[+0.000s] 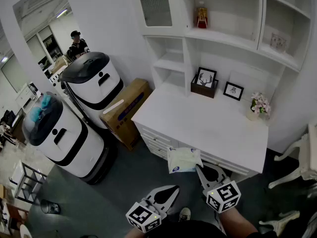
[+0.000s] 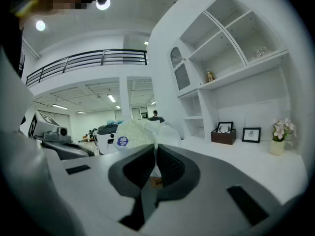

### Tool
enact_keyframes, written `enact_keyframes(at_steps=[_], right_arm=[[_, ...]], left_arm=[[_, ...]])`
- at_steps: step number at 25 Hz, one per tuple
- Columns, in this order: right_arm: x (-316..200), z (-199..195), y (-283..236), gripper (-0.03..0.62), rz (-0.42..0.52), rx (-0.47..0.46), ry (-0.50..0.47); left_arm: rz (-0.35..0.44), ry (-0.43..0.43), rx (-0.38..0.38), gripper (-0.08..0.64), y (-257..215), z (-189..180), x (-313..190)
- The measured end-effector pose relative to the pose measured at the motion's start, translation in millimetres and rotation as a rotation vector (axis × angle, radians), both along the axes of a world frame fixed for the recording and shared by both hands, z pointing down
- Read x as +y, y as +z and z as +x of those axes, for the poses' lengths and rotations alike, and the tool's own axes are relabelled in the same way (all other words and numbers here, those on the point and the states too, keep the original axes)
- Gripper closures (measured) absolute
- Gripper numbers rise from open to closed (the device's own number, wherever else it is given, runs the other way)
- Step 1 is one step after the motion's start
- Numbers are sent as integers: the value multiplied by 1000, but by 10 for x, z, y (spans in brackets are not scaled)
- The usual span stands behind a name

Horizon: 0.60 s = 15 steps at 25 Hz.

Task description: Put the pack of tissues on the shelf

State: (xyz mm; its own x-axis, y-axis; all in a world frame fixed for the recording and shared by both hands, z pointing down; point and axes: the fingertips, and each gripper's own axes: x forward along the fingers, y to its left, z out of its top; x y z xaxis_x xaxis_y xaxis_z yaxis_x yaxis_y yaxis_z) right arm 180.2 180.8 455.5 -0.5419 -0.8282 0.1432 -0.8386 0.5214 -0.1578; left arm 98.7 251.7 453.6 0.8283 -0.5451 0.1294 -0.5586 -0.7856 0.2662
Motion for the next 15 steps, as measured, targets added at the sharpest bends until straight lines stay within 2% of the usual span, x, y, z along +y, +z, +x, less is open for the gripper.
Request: enact_keyframes(at_steps=[15], right_arm=[[-28,-22,-30,581,9,-21,24]], left_arm=[[-2,-18,5,555,-5,-105,15]])
